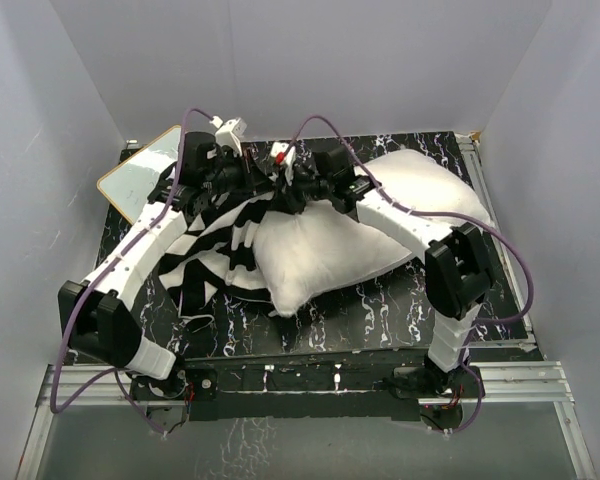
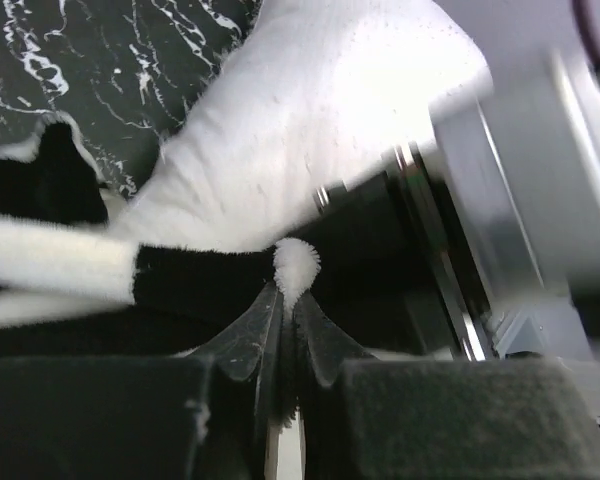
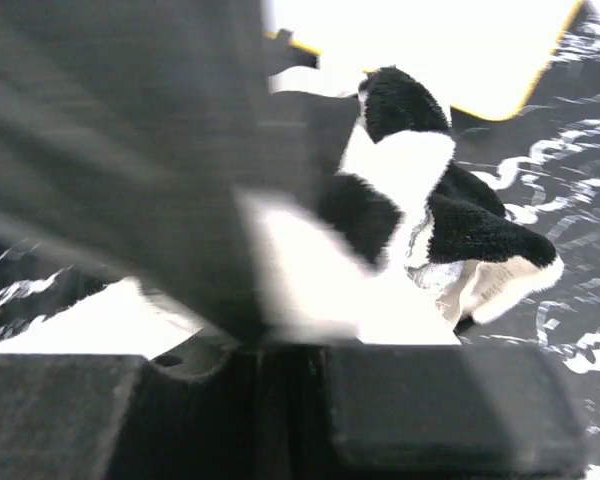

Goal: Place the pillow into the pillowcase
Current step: Stuff the pillow into the pillowcase.

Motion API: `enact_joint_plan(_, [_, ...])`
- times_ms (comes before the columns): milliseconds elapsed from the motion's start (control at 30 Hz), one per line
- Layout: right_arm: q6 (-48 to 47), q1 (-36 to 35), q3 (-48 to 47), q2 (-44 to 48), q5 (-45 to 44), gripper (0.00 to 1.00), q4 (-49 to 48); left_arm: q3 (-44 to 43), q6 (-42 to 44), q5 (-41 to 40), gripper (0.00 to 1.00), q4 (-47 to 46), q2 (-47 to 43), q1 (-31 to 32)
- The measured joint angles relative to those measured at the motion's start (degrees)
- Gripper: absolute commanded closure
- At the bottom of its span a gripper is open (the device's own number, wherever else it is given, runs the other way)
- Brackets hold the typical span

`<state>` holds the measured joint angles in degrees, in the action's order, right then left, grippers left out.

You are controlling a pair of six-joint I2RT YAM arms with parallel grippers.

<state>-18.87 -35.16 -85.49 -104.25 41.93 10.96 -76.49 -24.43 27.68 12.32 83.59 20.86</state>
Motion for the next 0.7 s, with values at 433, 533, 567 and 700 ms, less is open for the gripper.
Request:
enact_joint_plan(433, [11.6, 9.1, 1.3, -10.6, -6.1, 0.3, -17.7, 1.9, 1.6, -14.4, 0.27, 1.9, 1.4, 0.0])
enact_joint_plan(533, [10.6, 9.9, -0.3, -10.5, -1.1, 0.15, -16.5, 7.8, 2.1, -18.4, 0.28, 3.5, -7.1, -0.2])
enact_joint_plan(567, [9.6, 10.5, -1.4, -10.4, 1.4, 0.11, -14.7, 10.6, 1.7, -18.6, 0.29, 3.5, -11.2, -0.3])
enact_joint_plan(700, [1.6, 13.1, -5.7, -8.3, 9.2, 0.01, -2.7, 24.0, -4.6, -16.0, 0.46, 0.2, -27.1, -0.3])
